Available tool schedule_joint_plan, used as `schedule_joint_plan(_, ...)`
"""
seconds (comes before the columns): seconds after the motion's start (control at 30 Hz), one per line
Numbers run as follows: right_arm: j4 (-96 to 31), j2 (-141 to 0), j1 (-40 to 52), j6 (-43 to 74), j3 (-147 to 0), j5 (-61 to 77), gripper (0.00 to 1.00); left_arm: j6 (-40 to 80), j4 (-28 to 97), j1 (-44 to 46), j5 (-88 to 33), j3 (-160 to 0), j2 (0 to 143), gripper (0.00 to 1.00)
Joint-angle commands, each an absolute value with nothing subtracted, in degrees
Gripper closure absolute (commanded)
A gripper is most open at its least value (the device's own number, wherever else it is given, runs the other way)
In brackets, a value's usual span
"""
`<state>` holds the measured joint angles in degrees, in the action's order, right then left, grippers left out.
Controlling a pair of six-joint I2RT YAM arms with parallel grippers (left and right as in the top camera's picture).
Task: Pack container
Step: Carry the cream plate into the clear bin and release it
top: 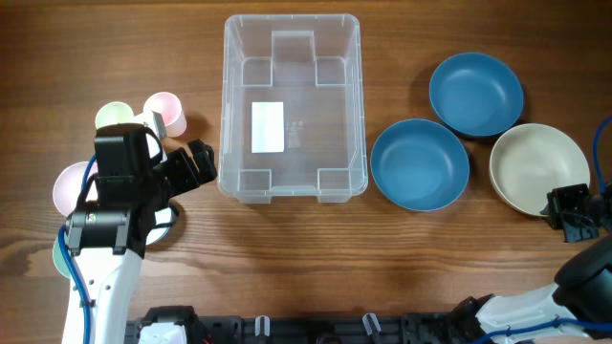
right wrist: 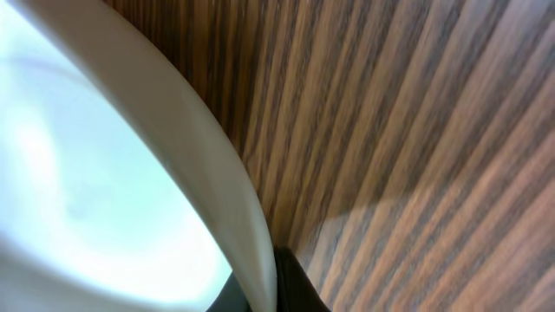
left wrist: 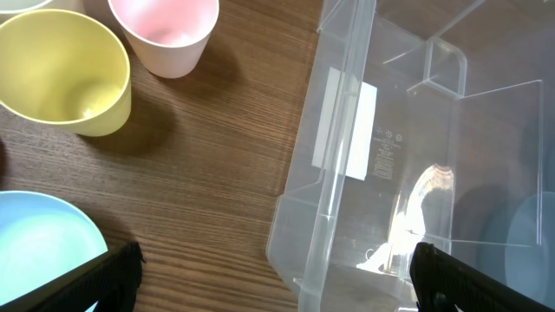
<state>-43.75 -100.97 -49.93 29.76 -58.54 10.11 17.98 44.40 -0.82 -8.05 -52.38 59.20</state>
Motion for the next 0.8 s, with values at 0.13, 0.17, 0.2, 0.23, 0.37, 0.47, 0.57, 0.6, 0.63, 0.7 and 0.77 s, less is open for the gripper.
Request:
schedule_joint_plan(0.13,-44.5,-80.9,-48.9,25.0,-60.9,11.4,0.96,18.5,44.2,-0.9,-9.0,-53.5,58.8,0.00)
schedule_joint_plan(0.17,-44.7,-77.8,-48.1,23.7,-61.5,12.9,0.96,18.5,44.2,-0.9,-9.0,-53.5,58.8,0.00)
schedule_joint_plan(0.2,-44.9,-75.7,-47.3,23.0,-61.9,13.9,0.96,18.5,44.2,-0.9,-9.0,-53.5,58.8,0.00)
schedule_joint_plan(0.23,-45.2,-73.4,-45.9,22.3,-62.3,15.2,0.96,18.5,44.2,-0.9,-9.0,-53.5,58.8,0.00)
schedule_joint_plan(0.37,-48.7,-69.2,-36.2,16.6,-67.2,19.4,0.96,18.5,44.2,-0.9,-9.0,-53.5,58.8,0.00)
schedule_joint_plan(0.47,-51.6,-69.7,-27.0,13.9,-73.7,18.9,0.96,18.5,44.2,-0.9,-9.0,-53.5,58.8,0.00)
schedule_joint_plan(0.57,-53.7,-72.1,-14.4,12.2,-83.1,17.3,0.96,18.5,44.2,-0.9,-9.0,-53.5,58.8,0.00)
schedule_joint_plan(0.6,-54.2,-74.4,-8.2,12.0,-87.0,14.9,0.96,18.5,44.2,-0.9,-8.9,-53.6,58.8,0.00)
schedule_joint_plan(0.63,-54.5,-76.2,-4.3,11.6,-89.5,12.7,0.96,18.8,44.1,-1.1,-8.7,-53.7,58.8,0.00)
schedule_joint_plan(0.7,-54.7,-80.1,1.8,10.4,-93.7,9.8,0.96,20.4,44.3,-2.4,-7.0,-54.3,58.8,0.00)
schedule_joint_plan(0.77,-54.4,-85.2,7.5,10.2,-98.2,5.8,0.96,20.4,44.8,-4.9,-7.0,-55.8,58.8,0.00)
